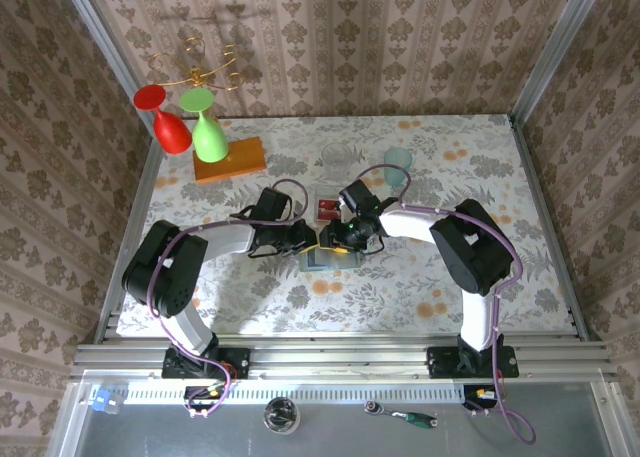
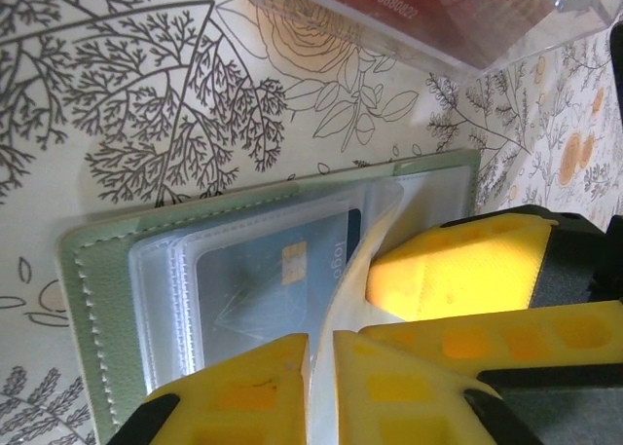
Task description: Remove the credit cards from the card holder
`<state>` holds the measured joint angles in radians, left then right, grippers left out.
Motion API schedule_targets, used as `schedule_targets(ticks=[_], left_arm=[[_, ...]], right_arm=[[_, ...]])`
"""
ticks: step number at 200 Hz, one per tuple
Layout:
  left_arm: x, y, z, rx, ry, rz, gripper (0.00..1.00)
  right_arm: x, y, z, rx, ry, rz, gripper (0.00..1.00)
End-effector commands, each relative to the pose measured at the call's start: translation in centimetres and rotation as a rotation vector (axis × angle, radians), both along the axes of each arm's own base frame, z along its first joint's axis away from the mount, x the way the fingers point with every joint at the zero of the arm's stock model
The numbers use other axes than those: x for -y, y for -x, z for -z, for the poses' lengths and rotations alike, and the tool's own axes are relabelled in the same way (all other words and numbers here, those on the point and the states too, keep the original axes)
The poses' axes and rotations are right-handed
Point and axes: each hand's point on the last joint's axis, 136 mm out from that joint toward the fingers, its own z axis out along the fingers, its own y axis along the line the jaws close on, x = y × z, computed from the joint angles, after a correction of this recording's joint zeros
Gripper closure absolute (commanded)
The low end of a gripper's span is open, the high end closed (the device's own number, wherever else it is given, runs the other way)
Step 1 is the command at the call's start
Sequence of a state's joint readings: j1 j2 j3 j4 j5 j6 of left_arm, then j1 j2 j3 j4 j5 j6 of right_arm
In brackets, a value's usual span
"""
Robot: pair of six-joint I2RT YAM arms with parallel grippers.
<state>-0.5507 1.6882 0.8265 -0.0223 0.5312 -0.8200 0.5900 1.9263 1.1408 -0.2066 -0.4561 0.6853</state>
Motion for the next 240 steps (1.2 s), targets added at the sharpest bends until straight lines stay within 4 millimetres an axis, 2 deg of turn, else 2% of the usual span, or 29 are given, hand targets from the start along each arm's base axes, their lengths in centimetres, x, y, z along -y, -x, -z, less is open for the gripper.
schedule_targets(ticks=[1, 94, 163, 240], left_arm=[[1.0, -0.3, -0.7, -0.002, 0.023, 0.011, 0.85], [1.9, -0.4, -2.0, 0.023, -0.012, 0.014, 0.86], [4.4, -0.1, -2.5, 0.030, -0.049, 0.037, 0.80], [7.9, 0.0, -2.3, 0.023, -0.084, 0.080, 0.78]], right_arm=[[0.5, 0.3, -0.7, -0.002, -0.009, 0.012, 0.56], [2.3, -0.1, -3.3, 0.053, -0.037, 0.023, 0.56], [4.9, -0.4, -5.1, 0.087, -0.069, 0.037, 0.56], [8.4, -0.4, -6.7, 0.125, -0.092, 0.062, 0.56]])
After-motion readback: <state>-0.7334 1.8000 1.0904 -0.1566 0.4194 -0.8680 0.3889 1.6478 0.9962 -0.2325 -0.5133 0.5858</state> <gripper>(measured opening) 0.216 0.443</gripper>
